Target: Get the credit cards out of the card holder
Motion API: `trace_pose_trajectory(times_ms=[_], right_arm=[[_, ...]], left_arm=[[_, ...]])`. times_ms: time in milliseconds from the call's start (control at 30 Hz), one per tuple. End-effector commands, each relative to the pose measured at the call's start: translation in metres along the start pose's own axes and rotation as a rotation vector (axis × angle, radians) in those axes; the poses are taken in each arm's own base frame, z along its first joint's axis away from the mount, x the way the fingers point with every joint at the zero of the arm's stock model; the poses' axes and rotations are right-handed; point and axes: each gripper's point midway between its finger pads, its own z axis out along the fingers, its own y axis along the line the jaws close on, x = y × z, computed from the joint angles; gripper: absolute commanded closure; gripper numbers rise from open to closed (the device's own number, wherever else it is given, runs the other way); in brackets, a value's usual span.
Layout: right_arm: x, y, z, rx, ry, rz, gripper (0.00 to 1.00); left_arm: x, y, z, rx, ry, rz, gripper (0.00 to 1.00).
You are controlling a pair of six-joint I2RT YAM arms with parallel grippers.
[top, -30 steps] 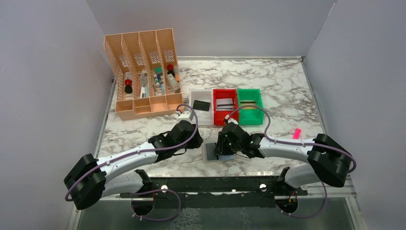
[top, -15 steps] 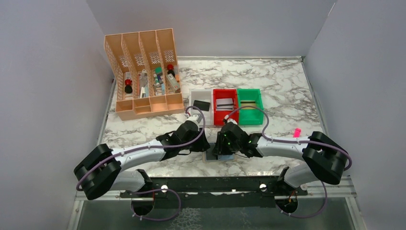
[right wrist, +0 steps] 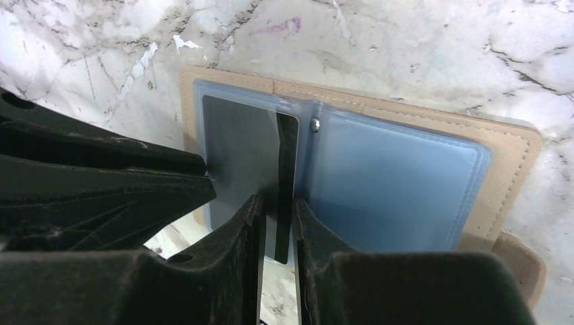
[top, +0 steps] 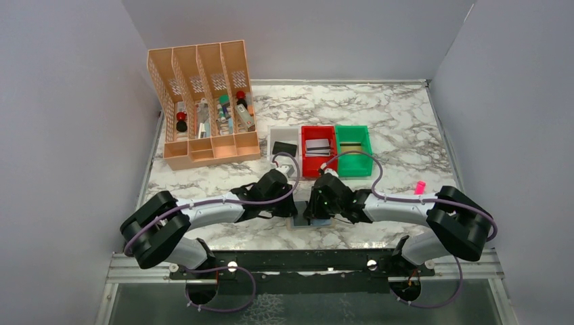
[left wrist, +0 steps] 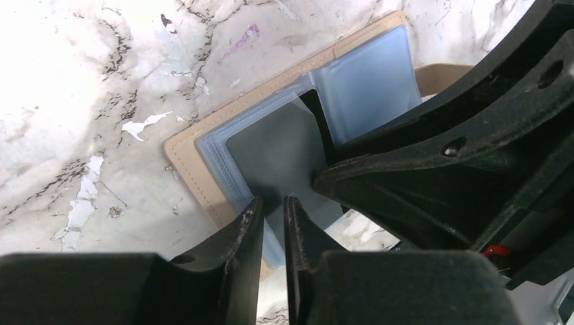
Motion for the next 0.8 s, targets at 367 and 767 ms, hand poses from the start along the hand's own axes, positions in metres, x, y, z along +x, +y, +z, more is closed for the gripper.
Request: trace_pose_trajectory(times_ms=[367, 767], right_arm=[[-0.006, 0.005, -0.003, -0.034, -0.020, 0.021, 0.99], [-0.006, 0.000, -0.011, -0.120, -0.028, 0.083, 0.92]], left_arm=[[0.010, 0.021, 0.006, -0.116, 0.039, 0.060, 0.88], [0.018, 0.050, 0.007, -0.246, 0.059, 0.096, 0.91]])
